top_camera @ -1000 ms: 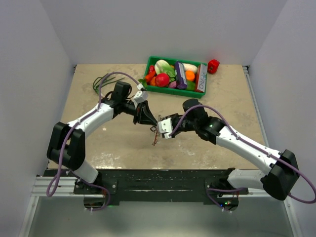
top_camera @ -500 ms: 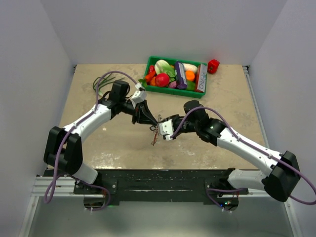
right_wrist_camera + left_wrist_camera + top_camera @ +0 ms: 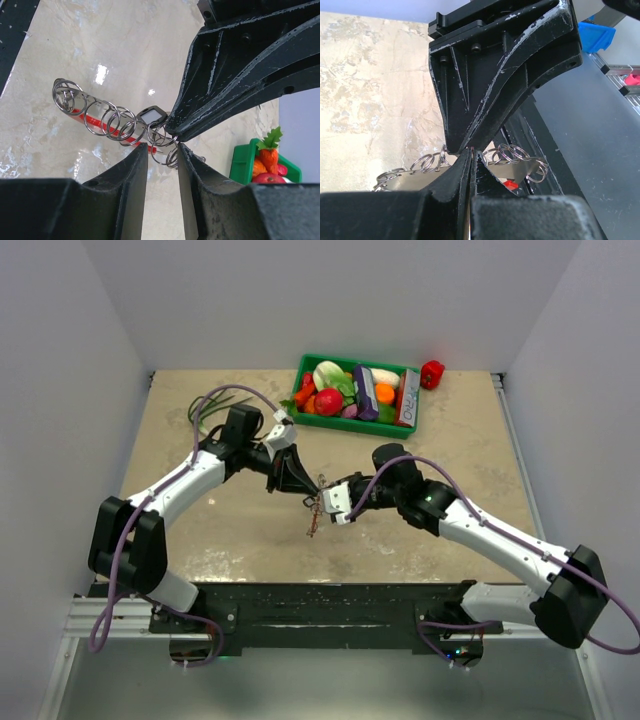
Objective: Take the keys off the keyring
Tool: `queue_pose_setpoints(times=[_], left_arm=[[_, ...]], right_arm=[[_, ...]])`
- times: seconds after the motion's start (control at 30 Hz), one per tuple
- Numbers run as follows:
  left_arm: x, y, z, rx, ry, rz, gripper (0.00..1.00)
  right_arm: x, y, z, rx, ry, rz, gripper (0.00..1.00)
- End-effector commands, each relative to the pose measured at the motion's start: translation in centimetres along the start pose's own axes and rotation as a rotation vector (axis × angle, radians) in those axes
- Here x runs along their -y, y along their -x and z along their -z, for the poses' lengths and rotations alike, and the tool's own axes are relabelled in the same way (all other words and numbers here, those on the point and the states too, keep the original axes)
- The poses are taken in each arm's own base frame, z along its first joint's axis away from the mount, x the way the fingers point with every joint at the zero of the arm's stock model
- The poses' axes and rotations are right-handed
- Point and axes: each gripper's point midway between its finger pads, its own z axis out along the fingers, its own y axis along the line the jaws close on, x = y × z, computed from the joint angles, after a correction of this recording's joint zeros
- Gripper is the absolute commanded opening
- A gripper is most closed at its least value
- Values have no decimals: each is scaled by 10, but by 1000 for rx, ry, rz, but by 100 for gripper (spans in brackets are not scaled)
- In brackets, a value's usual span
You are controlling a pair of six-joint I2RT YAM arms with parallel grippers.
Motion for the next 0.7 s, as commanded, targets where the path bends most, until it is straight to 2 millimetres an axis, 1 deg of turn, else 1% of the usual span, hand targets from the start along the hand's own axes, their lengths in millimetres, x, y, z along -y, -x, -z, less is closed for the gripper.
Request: queue_pose_setpoints(times=[0.0,0.13,0.4,0.5,0.53,0.57,0.67], left_arm=[[40,38,1,118,-213,-86,0],[41,39,1,120,-212,-89,0],[43,40,1,123,-213,-93,0],[43,41,1,122,-211,-96,0],[42,41,1,122,-211,-95,0],[43,42,1,122,-211,-99,0],[44,42,2,123,-211,-99,0]], right_arm=[[3,9,-4,51,-9,18,32],[1,6,-7,55,-3,12,30],[-3,14,-9,91,18,-1,28],[-4,13,-10,94,25,-3,21],[-5,12,-10,93,26,-3,17],[-5,10,-11,85,24,-3,16],[-5,9,-10,84,17,2,11]])
